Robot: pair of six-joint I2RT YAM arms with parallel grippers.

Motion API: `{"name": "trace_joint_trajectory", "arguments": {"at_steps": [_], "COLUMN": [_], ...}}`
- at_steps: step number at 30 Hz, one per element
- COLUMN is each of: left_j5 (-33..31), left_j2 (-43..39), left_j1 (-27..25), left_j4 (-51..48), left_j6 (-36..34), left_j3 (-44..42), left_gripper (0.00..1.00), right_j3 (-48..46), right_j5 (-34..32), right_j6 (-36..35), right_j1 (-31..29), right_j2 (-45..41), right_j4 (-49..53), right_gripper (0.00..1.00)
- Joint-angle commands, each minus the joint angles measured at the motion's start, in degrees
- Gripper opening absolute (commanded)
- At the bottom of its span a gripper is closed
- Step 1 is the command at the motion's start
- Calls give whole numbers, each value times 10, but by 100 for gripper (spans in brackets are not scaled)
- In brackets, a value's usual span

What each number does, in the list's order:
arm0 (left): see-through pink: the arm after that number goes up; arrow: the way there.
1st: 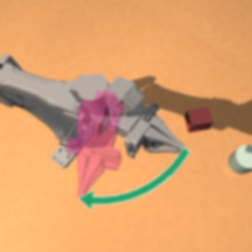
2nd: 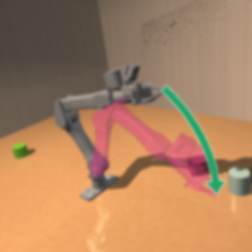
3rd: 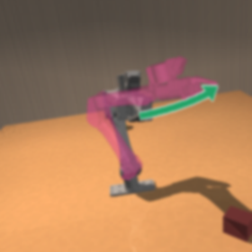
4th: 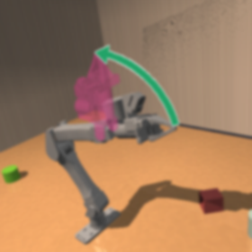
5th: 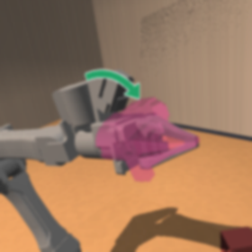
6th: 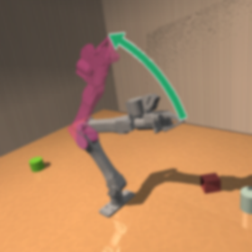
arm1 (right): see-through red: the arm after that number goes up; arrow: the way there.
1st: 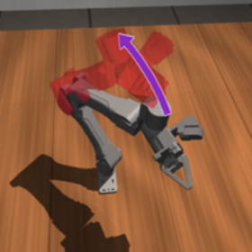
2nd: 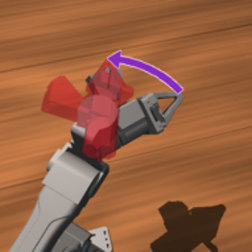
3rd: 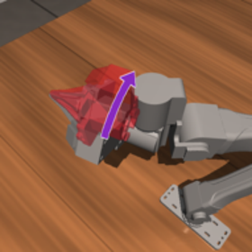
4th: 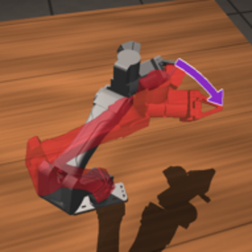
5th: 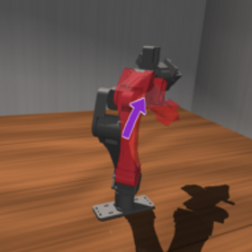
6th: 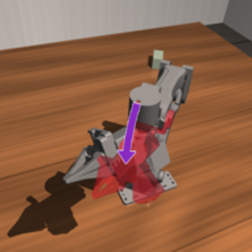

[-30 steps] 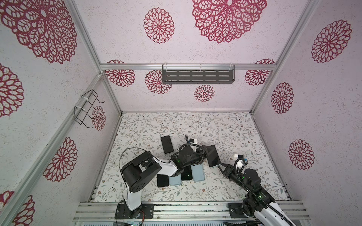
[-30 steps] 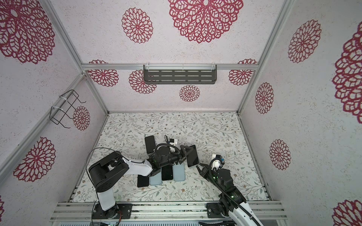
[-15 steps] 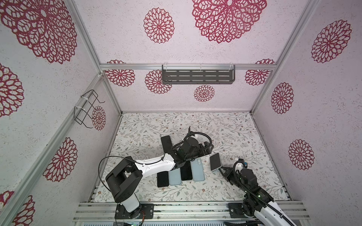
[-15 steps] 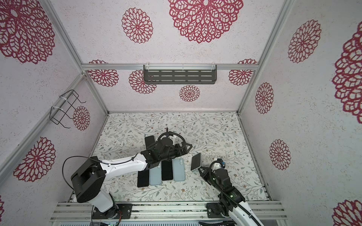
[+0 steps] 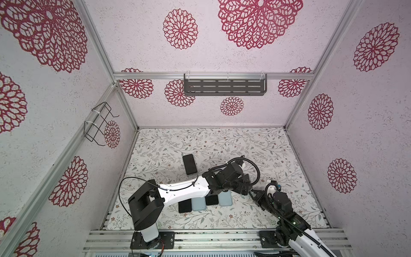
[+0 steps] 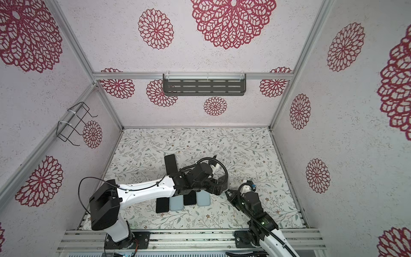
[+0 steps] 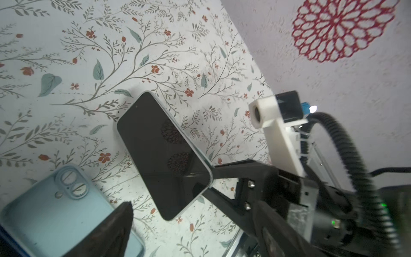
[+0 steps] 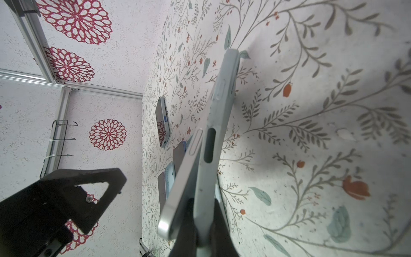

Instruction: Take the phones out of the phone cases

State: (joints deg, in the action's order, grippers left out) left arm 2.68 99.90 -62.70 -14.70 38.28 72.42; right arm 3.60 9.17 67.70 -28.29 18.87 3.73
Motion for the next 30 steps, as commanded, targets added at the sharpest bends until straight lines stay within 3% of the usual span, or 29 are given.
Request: {"name": "trace_joint_trajectory", "arguments": {"at_steps": [1, 8, 18, 26, 30], "left_j5": [-6, -25, -73, -69, -61], "left_j2": [20, 55, 89, 102, 83], "left_j1": [-14, -21, -25, -34, -41], "left_j4": [-37, -51, -59, -50, -20], "left_j6": [-54, -70, -79, -87, -95], "left_j3": [20, 43, 71, 74, 48], "left_gripper": [87, 82, 66, 64, 68], "right_j3": [11, 10, 9, 6, 5], "right_j5": [-6, -4, 6, 11, 13], "right_j6": [8, 12, 15, 16, 16], "right_j1": [-2, -2, -2, -2, -2], "right_j2": [-11, -20, -15, -7, -6], "right_j4": [-30, -25, -37, -49, -52], "right_gripper": [0, 0, 0, 0, 0]}}
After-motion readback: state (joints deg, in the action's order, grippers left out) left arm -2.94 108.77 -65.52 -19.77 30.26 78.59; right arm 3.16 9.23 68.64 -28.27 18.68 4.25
